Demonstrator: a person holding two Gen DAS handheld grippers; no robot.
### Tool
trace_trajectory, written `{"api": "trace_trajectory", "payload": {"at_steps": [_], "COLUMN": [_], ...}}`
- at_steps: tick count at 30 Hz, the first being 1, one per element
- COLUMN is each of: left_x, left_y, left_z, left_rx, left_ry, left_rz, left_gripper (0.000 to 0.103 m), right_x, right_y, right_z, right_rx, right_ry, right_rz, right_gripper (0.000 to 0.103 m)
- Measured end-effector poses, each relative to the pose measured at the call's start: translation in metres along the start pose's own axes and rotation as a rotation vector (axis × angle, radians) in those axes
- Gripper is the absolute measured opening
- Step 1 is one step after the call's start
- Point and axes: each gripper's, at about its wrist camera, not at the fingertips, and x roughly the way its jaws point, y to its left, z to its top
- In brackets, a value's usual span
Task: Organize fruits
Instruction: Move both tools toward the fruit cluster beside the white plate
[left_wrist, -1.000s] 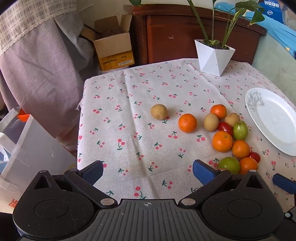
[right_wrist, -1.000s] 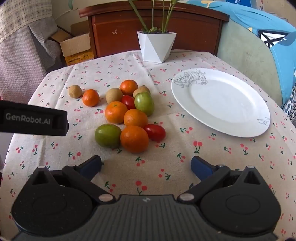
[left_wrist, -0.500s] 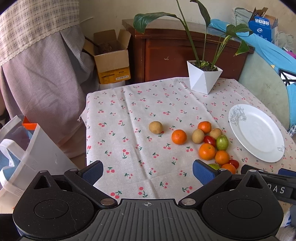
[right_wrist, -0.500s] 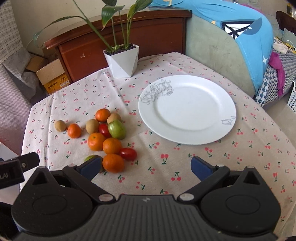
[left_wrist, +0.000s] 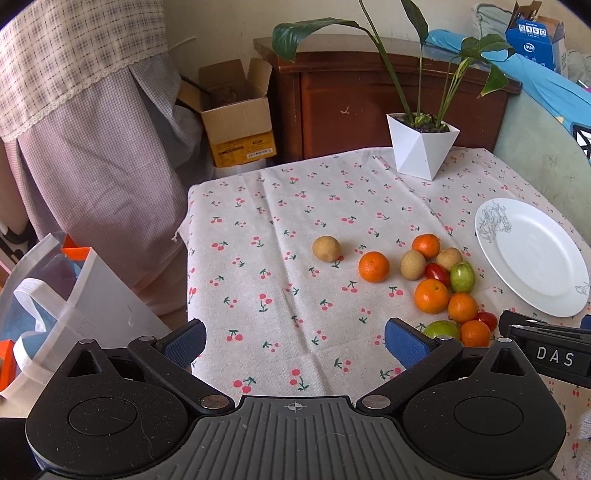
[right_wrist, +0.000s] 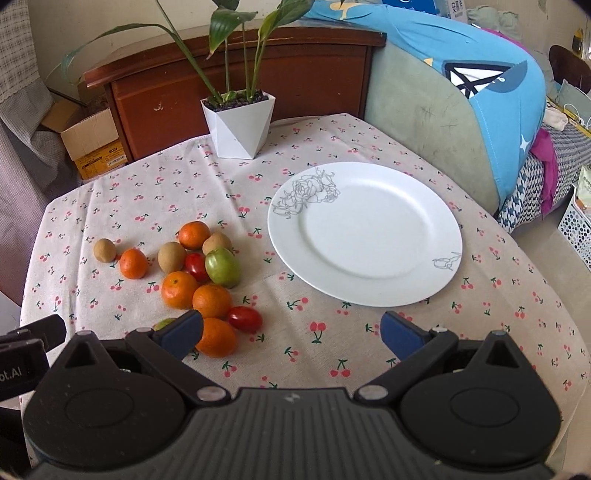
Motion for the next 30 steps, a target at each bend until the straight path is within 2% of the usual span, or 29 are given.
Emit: {"api": "trace_trajectory", "payload": {"at_steps": [18,30], "left_x": [0.0009,0.0022], "left_y": [-0.0023,-0.001], "left_z": [-0.0022,-0.0026], "left_rx": [0.005,0.003], "left_ry": [0.013,0.008], "left_rz": [-0.007,0.001], "left_gripper": [0.103,0.103], "right_x": [0.003,0.0056], "right_y": [0.0032,-0.0054], "right_z": [-0.0015,-0.0027], "right_rx": [0.003,0.042], "right_ry": [0.03,0.048], "right_rz": [0.007,0.042], "right_gripper": [0.101,0.101]}}
